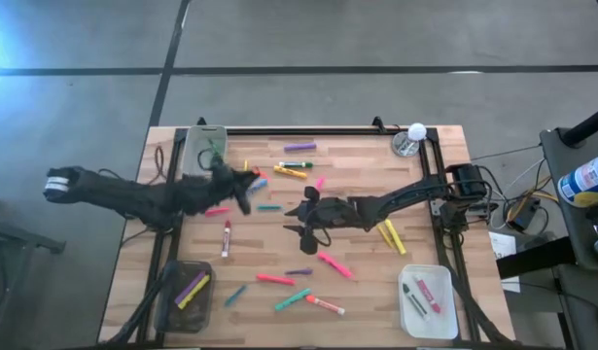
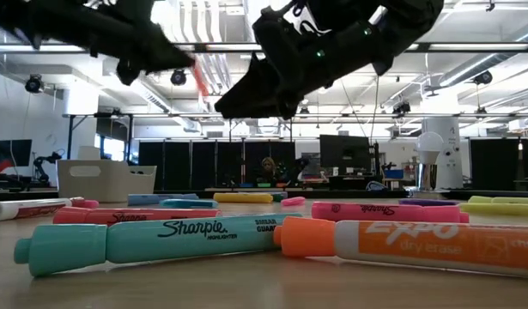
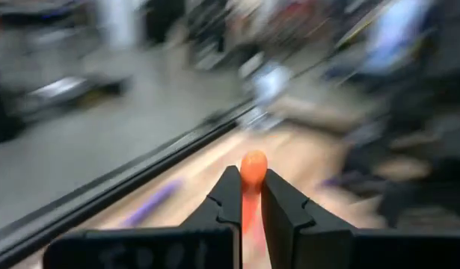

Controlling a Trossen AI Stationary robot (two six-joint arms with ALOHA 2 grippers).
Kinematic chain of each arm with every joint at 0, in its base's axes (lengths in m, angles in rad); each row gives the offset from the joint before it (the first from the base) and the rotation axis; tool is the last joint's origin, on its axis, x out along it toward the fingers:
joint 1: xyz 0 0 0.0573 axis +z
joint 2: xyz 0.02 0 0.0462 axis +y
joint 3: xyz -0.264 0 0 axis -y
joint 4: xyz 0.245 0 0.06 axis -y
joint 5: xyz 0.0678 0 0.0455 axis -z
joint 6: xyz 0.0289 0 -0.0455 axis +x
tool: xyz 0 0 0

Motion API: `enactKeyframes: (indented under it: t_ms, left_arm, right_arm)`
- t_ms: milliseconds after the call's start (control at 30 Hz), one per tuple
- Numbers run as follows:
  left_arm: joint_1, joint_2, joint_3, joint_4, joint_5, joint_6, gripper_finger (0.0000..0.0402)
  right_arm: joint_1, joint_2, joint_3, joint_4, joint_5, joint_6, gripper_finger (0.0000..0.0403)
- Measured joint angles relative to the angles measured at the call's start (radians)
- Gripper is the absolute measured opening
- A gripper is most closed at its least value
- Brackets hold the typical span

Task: Pick & Place Markers
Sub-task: Put the orange pen into the gray bin

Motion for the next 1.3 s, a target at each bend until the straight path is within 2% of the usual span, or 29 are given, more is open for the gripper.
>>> enactKeyframes:
  t_ms: [100, 200, 267, 333, 567, 733, 867, 1033, 1300]
  left_arm:
    - [0.084, 0.007, 0.139, -0.383, -0.076, -0.074, 0.0022]
    - [0.211, 0.048, 0.285, -0.738, -0.082, -0.19, 0.0022]
    - [0.303, 0.084, 0.354, -0.9, -0.084, -0.228, 0.0022]
    - [0.396, 0.119, 0.397, -0.982, -0.083, -0.234, 0.0022]
    - [0.691, 0.255, 0.412, -0.965, 0.058, -0.127, 0.0022]
    - [0.813, 0.378, 0.41, -0.966, 0.074, -0.081, 0.0022]
    - [0.843, 0.466, 0.41, -0.964, 0.062, -0.058, 0.0022]
    - [0.843, 0.534, 0.41, -0.962, -0.023, -0.031, 0.0024]
    - [0.843, 0.542, 0.41, -0.981, -0.025, -0.042, 0.0089]
  right_arm:
    - [0.0, 0.0, -0.003, 0.0, 0.0, -0.004, 0.0165]
    - [0.0, 0.0, -0.003, 0.001, 0.001, -0.005, 0.0155]
    - [0.0, 0.0, -0.003, 0.001, 0.0, -0.005, 0.0149]
    - [0.0, 0.0, -0.003, 0.001, 0.0, -0.005, 0.0143]
    - [0.0, 0.0, -0.003, 0.001, 0.0, -0.006, 0.0126]
    - [0.0, 0.0, -0.003, 0.002, 0.001, -0.006, 0.0117]
    - [0.0, 0.0, -0.003, 0.002, 0.0, -0.006, 0.0111]
    - [0.0, 0.0, -0.003, 0.002, 0.001, -0.006, 0.0104]
    - [-0.001, -0.001, -0.003, 0.002, 0.001, -0.006, 0.0092]
